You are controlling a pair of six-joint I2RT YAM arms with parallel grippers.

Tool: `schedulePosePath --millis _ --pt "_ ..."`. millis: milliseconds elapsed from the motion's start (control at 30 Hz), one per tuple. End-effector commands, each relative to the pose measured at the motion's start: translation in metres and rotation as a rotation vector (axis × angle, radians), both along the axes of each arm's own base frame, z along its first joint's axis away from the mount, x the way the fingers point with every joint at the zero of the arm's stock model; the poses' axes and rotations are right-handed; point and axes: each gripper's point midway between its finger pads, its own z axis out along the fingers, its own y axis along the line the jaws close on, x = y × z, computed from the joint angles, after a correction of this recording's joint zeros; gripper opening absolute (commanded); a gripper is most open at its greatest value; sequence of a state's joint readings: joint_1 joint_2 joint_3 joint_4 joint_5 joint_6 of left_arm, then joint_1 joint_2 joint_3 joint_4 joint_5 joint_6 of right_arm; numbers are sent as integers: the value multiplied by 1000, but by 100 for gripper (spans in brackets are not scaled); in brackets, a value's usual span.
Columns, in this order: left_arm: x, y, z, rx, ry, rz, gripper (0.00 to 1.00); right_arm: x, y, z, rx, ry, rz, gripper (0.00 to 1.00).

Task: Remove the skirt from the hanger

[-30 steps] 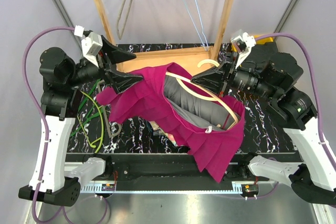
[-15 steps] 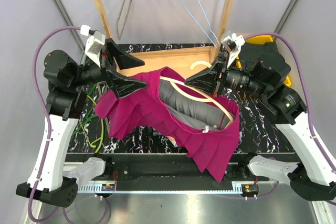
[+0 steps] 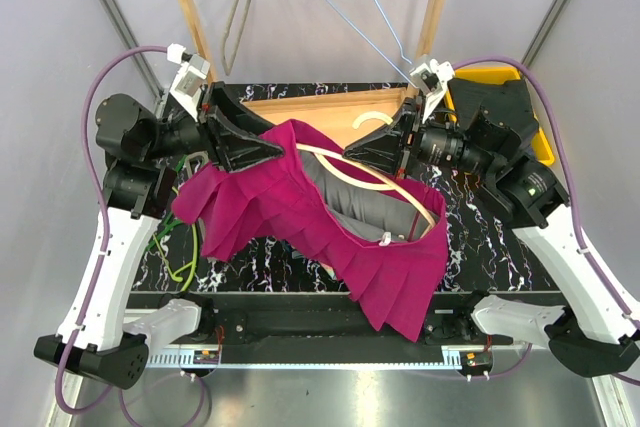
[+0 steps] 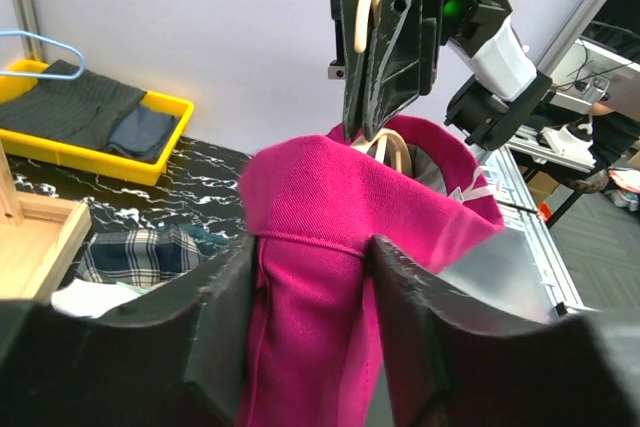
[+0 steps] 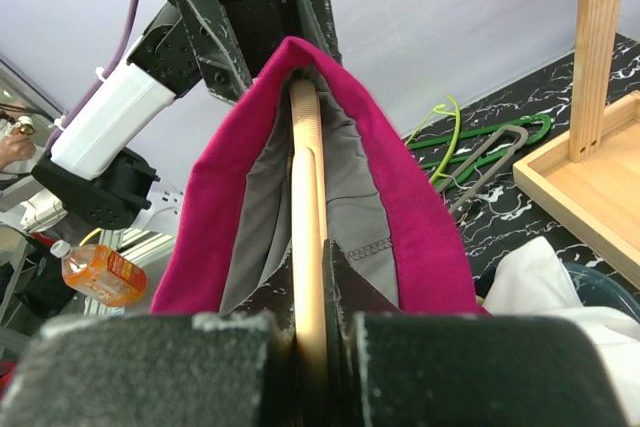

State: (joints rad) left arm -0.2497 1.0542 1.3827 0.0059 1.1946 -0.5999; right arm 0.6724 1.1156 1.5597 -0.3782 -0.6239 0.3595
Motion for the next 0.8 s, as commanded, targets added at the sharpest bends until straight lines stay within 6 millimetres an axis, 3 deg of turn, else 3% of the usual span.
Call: schedulePosePath --millis 0,167,200,267,533,700,767 --pt "-12 0 12 -16 -61 -45 42 -8 4 37 122 -91 38 0" --pt "-17 1 18 -24 -74 -47 37 -5 13 25 114 -61 55 0" --pt "-17 1 18 -25 -75 -48 18 -6 16 22 111 -56 63 0" --pt "-17 1 20 -27 -86 -44 0 -4 20 17 111 -39 68 0" --pt "-17 1 20 -31 -82 -41 0 -6 41 3 89 -17 102 0" --pt "-18 0 23 -39 -85 -38 1 -2 60 10 93 -25 134 0" --pt "-19 0 22 -38 -85 -39 2 -3 67 25 117 -57 149 0"
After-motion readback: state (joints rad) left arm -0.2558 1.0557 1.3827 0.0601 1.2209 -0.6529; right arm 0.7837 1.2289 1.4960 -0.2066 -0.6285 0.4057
